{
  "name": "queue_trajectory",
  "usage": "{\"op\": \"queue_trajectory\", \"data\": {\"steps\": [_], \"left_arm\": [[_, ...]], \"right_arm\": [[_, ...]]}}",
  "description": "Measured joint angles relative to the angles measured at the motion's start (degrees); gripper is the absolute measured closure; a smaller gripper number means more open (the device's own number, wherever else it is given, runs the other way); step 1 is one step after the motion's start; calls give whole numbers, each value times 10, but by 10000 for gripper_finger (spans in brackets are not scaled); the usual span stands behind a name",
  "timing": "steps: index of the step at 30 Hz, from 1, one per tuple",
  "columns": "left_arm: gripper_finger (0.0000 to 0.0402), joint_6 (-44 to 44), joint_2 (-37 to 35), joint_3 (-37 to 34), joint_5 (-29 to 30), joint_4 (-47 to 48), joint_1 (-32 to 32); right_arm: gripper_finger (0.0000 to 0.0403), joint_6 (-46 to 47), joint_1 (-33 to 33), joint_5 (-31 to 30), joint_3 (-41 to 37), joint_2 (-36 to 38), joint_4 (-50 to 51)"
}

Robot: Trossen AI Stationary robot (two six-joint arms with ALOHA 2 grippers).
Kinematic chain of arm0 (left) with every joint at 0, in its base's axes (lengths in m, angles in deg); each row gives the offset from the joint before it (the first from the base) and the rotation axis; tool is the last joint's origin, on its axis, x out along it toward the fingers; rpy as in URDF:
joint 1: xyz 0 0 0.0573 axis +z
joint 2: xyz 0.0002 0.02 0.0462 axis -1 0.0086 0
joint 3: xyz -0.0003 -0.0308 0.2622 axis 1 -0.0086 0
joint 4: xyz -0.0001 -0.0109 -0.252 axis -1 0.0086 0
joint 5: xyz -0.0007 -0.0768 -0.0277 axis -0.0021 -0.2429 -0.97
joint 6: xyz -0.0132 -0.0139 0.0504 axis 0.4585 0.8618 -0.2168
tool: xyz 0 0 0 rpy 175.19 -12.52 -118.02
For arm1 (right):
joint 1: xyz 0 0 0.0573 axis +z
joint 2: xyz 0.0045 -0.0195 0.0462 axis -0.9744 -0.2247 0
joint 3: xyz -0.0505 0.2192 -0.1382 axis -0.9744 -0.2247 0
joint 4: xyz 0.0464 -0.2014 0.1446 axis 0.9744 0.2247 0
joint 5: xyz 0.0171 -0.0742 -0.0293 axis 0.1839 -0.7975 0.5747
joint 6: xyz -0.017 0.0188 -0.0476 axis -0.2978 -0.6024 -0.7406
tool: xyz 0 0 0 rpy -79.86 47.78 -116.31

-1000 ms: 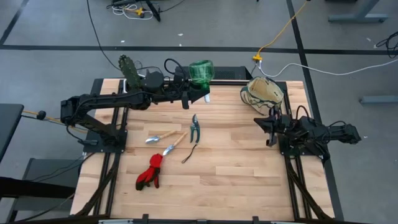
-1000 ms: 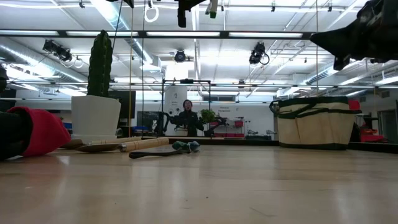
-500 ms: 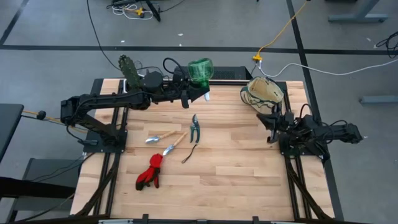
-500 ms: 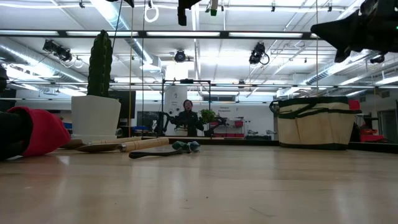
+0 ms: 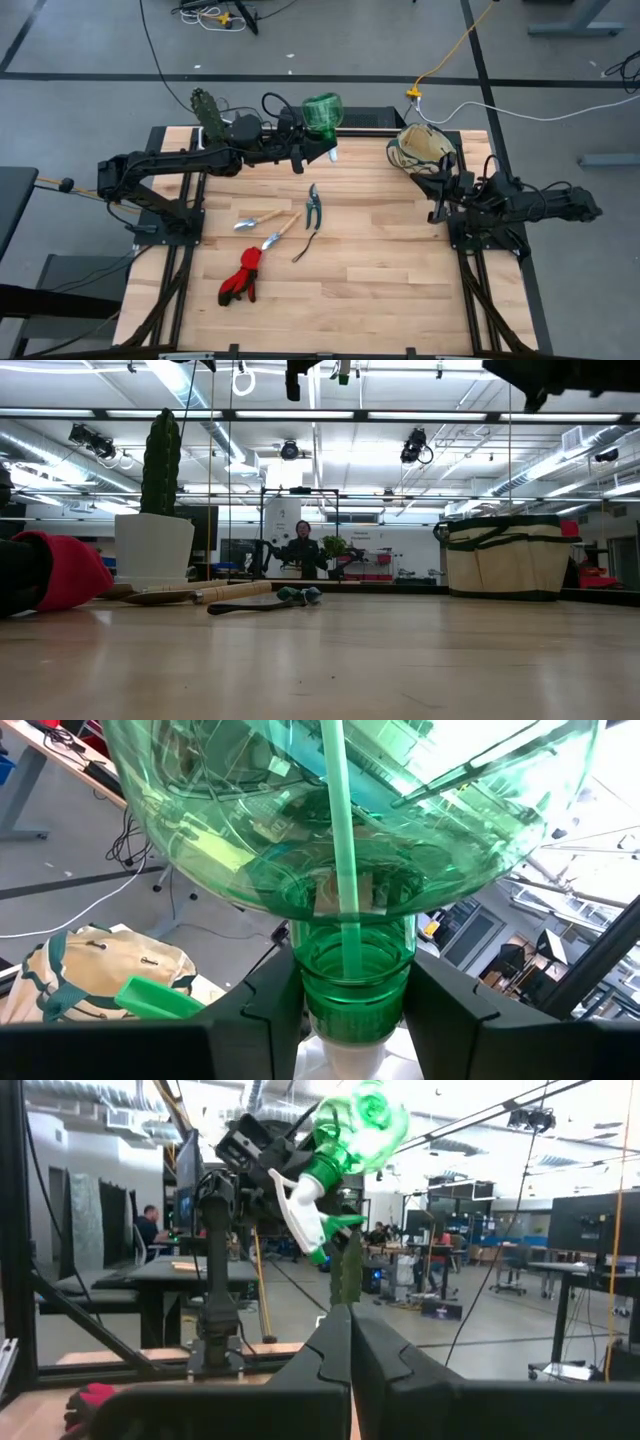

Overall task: Pick & Place Garden tools in Gardening bag
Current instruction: Put the green spray bottle into the white gardening bag

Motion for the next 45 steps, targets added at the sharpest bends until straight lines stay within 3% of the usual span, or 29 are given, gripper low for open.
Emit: {"op": "queue_trajectory", "data": {"steps": [16, 27, 36, 45], "left_arm": [[251, -1, 0, 0, 7, -39, 1], [252, -8, 0, 0, 63, -54, 1], [250, -8, 0, 0, 86, -68, 2], [249, -7, 0, 0, 94, -68, 4]], "right_arm": [[403, -68, 0, 17, 198, -220, -2], [394, -70, -5, 14, 213, -315, -118], [318, -85, -7, -121, 213, -376, -179], [196, -97, -7, -136, 213, -427, -254]]}}
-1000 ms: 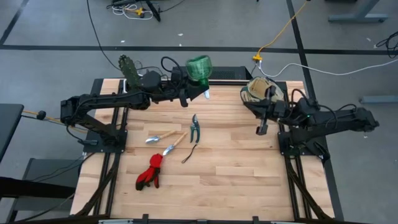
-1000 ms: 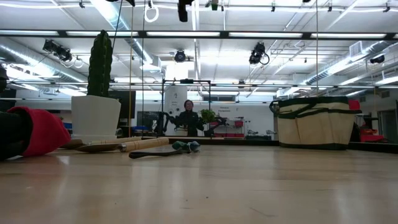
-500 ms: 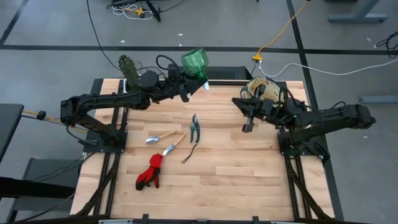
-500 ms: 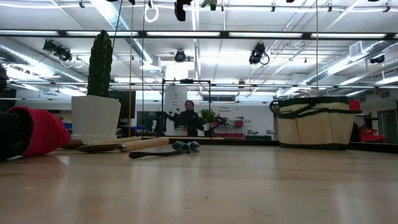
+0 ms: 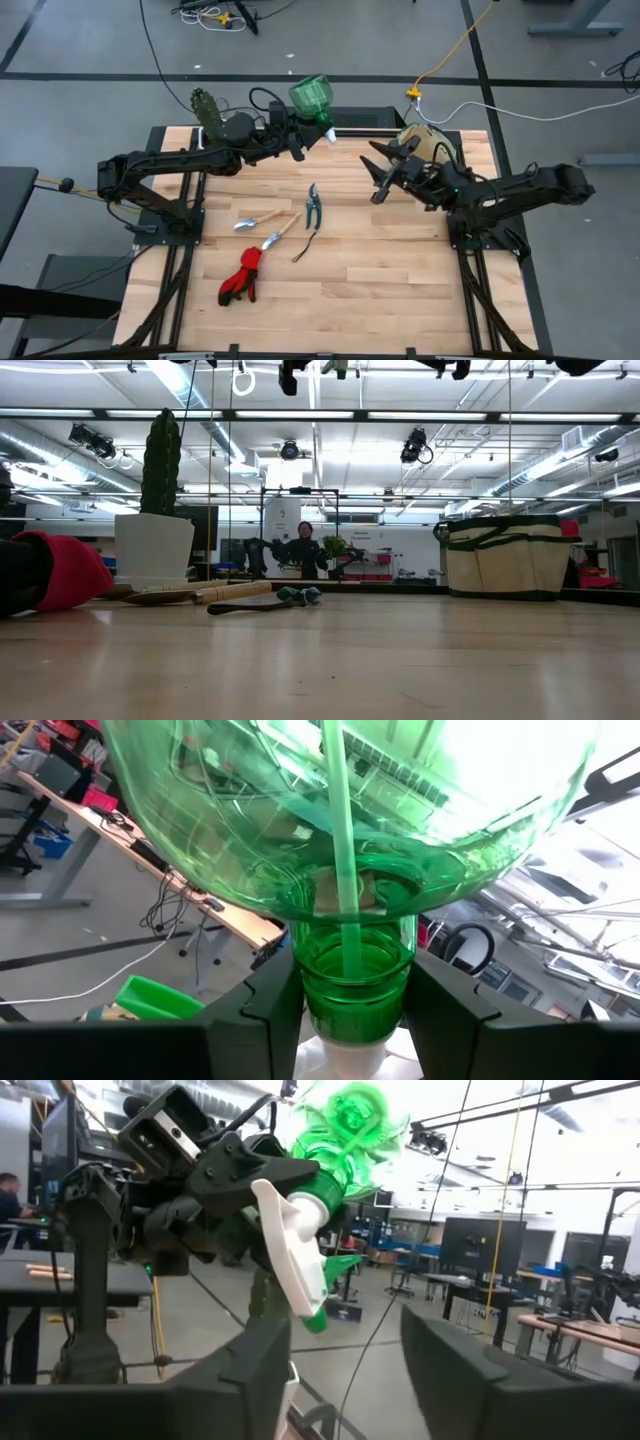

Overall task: Pick & Place Garden tools in Gardening bag
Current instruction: Put the green spray bottle into the white gardening bag

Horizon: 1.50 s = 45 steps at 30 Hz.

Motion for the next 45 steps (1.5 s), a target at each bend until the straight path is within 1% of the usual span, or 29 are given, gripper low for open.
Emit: {"op": "queue_trajectory", "data": {"steps": [3, 6, 11, 17, 21, 23, 24, 26, 29, 35, 41, 45], "left_arm": [[251, 0, 0, 0, 3, 0, 0], [252, 0, 0, 0, 3, 0, 0], [249, 0, 0, 0, 12, 0, 0], [251, 0, 0, 0, 14, -1, 0], [249, 0, 0, 0, 18, -2, 0], [249, 0, 0, 0, 18, -3, 0], [249, 0, 0, 0, 18, -4, 0], [250, 0, 0, 0, 18, -5, 0], [252, 0, 0, 0, 18, -7, 0], [249, -8, 0, 0, 18, -6, 0], [251, -9, 0, 0, 18, -6, 0], [248, -9, 0, 0, 18, -6, 0]], "right_arm": [[162, 0, 0, 0, 0, -15, -26], [138, -5, 0, -3, 11, -31, -31], [119, -52, 0, -9, 69, -74, -27], [122, -63, -2, -17, 151, -131, 22], [124, -69, -2, -17, 182, -164, 27], [124, -70, -3, -30, 193, -176, 27], [124, -70, -3, -46, 197, -183, 25], [124, -70, -4, -76, 203, -191, 26], [124, -70, -7, -92, 206, -202, 17], [124, -70, -10, -110, 206, -210, 14], [124, -70, -10, -110, 206, -210, 0], [134, -70, -13, -110, 206, -210, 2]]}}
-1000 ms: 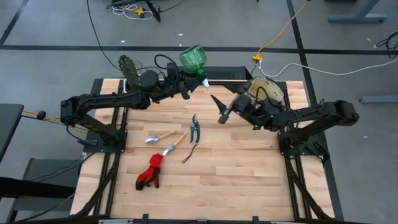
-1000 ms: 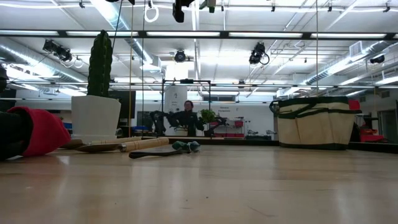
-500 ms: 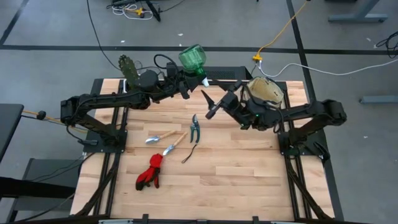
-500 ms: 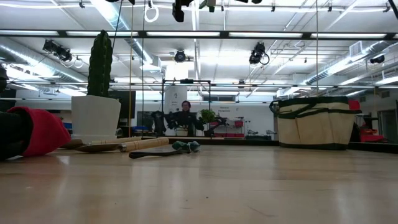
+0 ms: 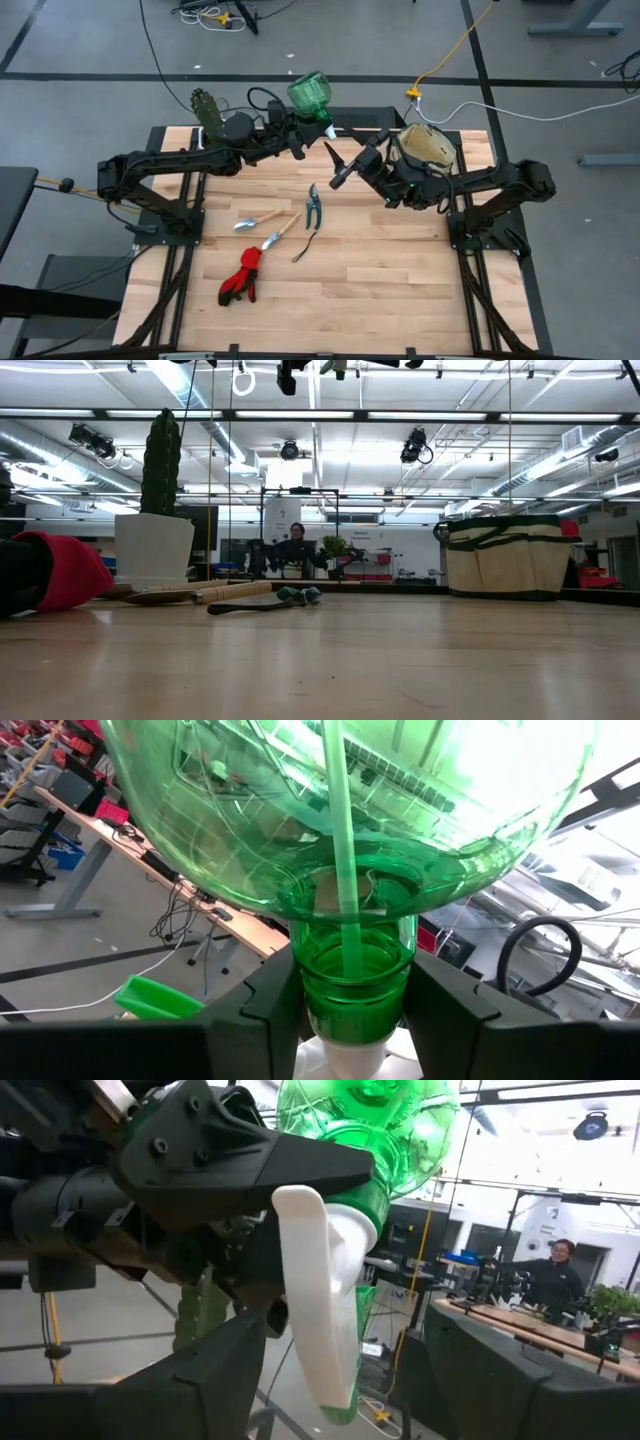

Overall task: Pick & Place Garden tools in Gardening bag
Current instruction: Put the green spray bottle into the white gardening bag

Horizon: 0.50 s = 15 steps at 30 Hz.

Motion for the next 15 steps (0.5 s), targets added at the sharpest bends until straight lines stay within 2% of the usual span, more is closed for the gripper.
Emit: {"op": "queue_trajectory", "data": {"steps": [11, 15], "left_arm": [[248, 0, 0, 0, -2, 0, 0], [251, 0, 0, 0, -2, 0, 0]], "right_arm": [[208, 0, -1, 7, 0, 0, 0], [230, 0, -1, 31, 0, 0, 0]]}}
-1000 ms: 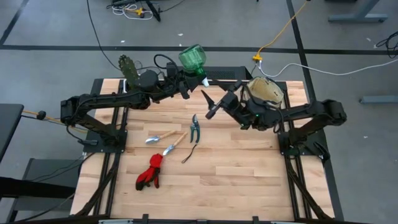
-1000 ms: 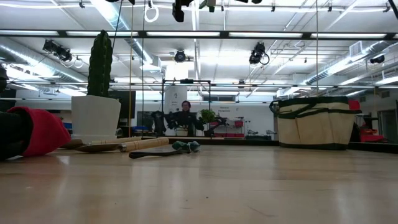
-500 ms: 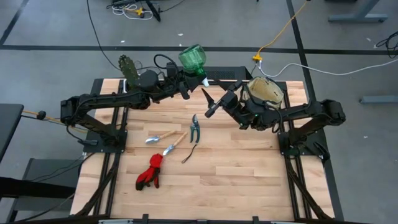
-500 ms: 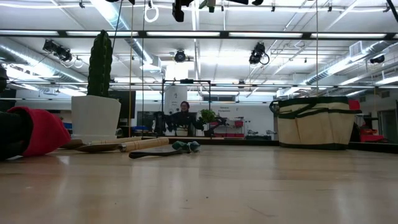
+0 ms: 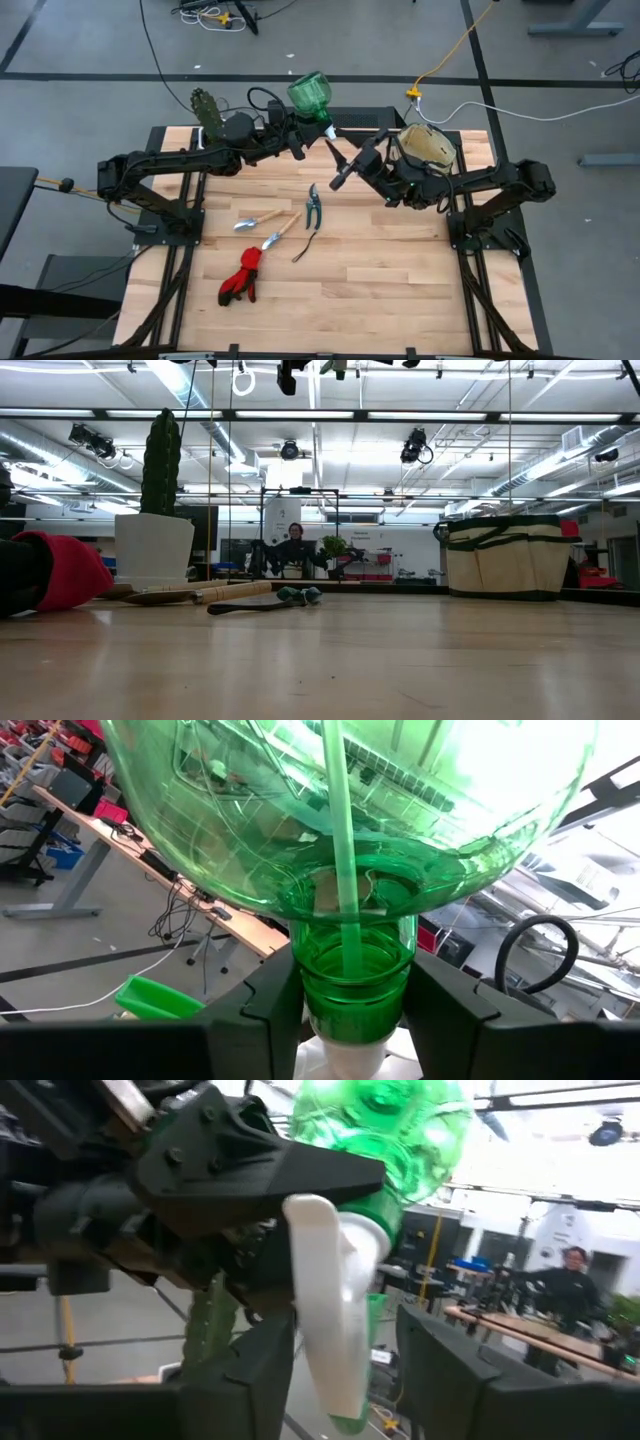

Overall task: Pick & Place Garden tools in Gardening bag
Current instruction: Put the green spray bottle into the white gardening bag

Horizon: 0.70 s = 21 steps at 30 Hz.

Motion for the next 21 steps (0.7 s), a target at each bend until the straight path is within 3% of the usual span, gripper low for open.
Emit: {"op": "queue_trajectory", "data": {"steps": [21], "left_arm": [[250, 0, 0, 0, 0, 0, 0]], "right_arm": [[297, 26, -1, -9, 0, 0, -1]]}}
